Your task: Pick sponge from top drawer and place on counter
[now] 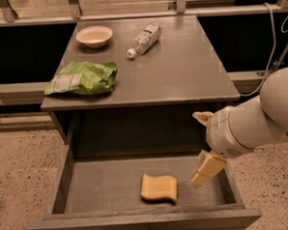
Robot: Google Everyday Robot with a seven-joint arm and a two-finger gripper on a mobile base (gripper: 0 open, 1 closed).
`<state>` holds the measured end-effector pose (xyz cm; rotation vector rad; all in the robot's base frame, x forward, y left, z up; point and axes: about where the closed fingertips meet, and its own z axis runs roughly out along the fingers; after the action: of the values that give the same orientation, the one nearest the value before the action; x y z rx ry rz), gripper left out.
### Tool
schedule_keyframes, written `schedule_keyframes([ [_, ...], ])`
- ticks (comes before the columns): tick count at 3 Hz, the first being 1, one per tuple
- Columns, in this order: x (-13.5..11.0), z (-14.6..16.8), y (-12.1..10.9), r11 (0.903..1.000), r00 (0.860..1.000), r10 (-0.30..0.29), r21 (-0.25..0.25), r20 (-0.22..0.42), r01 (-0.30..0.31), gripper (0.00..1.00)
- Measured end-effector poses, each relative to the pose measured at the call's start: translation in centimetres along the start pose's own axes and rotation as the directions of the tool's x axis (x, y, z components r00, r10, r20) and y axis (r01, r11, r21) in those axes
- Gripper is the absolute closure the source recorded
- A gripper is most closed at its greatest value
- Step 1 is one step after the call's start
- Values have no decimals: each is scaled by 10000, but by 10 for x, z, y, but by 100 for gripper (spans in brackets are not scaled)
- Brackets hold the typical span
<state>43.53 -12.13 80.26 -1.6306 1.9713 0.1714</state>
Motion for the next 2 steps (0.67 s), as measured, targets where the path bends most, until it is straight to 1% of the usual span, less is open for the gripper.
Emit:
schedule_keyframes([
  [1, 9, 15, 7, 9998, 9999, 113, 153, 74, -115, 0],
  [2, 15, 37, 12, 9997, 9999, 149, 201, -8, -149, 18],
])
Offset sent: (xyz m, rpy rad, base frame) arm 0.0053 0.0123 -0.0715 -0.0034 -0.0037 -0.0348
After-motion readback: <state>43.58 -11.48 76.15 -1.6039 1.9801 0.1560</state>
